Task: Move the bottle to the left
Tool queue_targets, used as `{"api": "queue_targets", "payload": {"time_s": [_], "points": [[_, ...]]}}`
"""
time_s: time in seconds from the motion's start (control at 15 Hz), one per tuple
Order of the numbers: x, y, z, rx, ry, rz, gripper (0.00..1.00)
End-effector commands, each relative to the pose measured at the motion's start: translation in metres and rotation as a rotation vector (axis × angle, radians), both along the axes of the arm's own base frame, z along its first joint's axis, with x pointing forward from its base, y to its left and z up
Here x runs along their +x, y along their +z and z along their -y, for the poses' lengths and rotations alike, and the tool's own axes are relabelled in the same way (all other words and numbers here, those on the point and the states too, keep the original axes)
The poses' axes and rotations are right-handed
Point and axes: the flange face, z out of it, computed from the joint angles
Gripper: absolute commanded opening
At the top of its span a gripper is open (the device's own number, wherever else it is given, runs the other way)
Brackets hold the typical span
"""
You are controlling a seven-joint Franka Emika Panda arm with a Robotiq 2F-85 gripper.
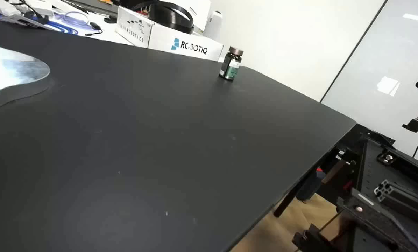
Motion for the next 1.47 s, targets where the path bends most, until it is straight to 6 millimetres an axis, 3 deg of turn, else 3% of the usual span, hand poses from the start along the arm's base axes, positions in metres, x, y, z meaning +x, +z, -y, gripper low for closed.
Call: {"api": "queue_targets", "payload": {"time_s": [0.0, 0.53, 0.73, 1.13, 1.4], "points": [[0.0, 0.0, 0.0, 0.0, 0.0, 0.0, 1.0], [0.004, 0.001, 0.003, -0.004, 0.009, 0.024, 1.0], [0.044, -0.015, 0.028, -0.022, -0.025, 0.088, 1.0], [0.15, -0.081, 0.104, -0.061, -0.1, 0.206, 1.0], [0.228, -0.115, 0.133, -0.091, -0.188, 0.314, 1.0]]}}
